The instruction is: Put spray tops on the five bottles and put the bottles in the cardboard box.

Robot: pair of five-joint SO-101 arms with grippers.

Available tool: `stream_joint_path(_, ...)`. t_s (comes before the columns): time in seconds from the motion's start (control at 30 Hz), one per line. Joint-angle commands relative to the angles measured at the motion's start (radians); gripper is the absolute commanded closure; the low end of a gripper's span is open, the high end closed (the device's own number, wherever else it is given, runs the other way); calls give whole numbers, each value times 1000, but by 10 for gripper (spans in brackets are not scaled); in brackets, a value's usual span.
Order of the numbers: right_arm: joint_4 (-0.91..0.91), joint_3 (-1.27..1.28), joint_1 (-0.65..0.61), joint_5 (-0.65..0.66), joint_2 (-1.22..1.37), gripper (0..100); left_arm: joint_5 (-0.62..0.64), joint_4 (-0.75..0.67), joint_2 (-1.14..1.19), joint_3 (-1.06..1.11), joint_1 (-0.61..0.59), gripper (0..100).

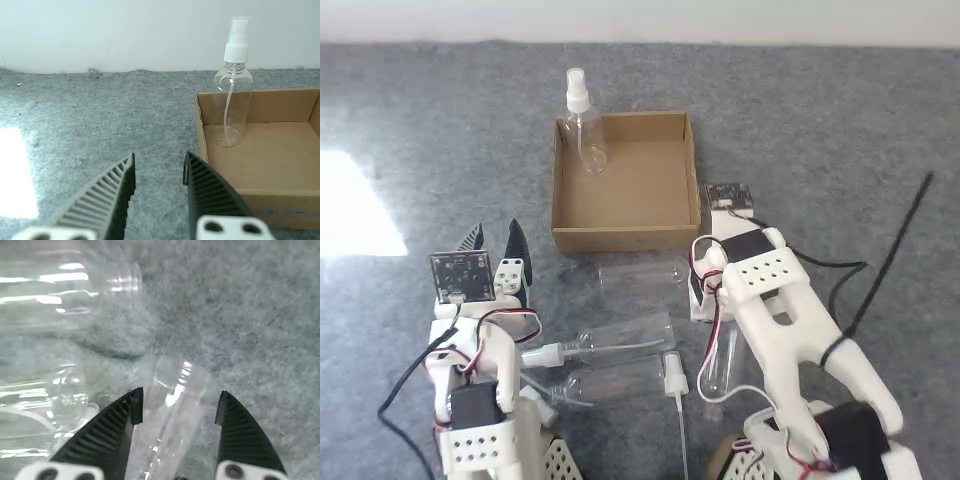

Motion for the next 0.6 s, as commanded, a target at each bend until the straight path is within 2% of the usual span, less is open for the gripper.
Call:
stream_joint_path(0.0, -12, -20, 15, -8, 67, 789, -8, 2, -14, -7, -5, 848)
stream_joint_path(0.57, -2, -55, 18, -6, 133, 794, -8, 2, -12, -7, -5, 848)
